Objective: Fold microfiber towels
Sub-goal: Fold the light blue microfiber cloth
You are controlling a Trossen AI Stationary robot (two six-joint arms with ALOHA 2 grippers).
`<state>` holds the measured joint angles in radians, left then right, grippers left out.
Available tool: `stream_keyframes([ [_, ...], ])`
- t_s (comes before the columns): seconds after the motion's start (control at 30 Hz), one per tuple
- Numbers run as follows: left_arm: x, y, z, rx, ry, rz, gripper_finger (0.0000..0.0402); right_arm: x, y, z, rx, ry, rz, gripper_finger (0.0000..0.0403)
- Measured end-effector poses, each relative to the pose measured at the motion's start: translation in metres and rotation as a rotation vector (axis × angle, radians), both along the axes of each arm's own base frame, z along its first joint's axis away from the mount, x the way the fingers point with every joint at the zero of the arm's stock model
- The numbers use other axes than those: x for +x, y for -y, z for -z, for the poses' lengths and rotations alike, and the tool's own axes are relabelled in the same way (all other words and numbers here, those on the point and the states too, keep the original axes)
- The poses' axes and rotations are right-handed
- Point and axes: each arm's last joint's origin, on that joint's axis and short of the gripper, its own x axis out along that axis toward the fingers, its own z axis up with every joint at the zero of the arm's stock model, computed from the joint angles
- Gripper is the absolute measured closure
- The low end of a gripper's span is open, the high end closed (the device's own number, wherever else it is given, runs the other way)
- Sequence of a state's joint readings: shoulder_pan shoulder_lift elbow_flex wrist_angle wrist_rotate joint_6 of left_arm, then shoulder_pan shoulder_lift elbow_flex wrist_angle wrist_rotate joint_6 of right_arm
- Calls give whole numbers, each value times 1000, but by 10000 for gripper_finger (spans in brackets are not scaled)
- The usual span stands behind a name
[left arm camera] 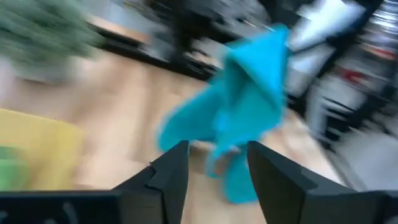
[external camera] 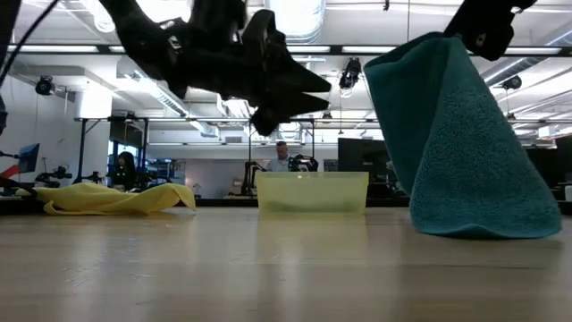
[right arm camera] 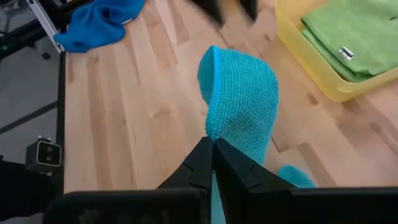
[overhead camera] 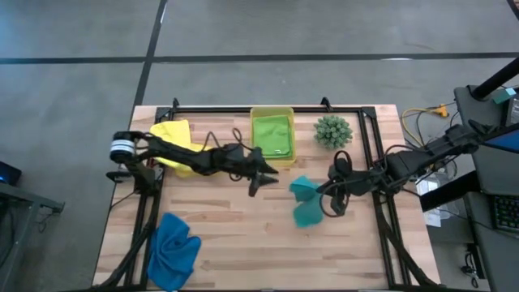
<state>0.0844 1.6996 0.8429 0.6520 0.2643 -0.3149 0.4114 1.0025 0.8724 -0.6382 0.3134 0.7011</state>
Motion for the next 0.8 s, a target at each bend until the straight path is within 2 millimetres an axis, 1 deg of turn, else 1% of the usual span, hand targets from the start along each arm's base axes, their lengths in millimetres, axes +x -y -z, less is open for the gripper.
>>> stream_keyframes([
  [0.1, 17, 2, 6, -29, -8, 128, 236, 6, -3, -2, -9, -12, -3, 394],
  [0.2, 30, -3, 8, -56, -8, 197, 229, 11, -5, -4, -19, -34, -5, 394],
  [0.27, 34, -6, 7, -70, -5, 224, 228, 14, -6, -5, -28, -55, -5, 394],
  [0.47, 42, -7, 16, -78, -27, 231, 228, 25, -9, -5, -67, -73, 16, 394],
  [0.63, 44, -6, 22, -86, -39, 245, 228, 32, -4, -8, -89, -59, 78, 394],
  [0.8, 44, -6, 23, -82, -41, 246, 228, 33, 2, -14, -82, -40, 109, 394],
])
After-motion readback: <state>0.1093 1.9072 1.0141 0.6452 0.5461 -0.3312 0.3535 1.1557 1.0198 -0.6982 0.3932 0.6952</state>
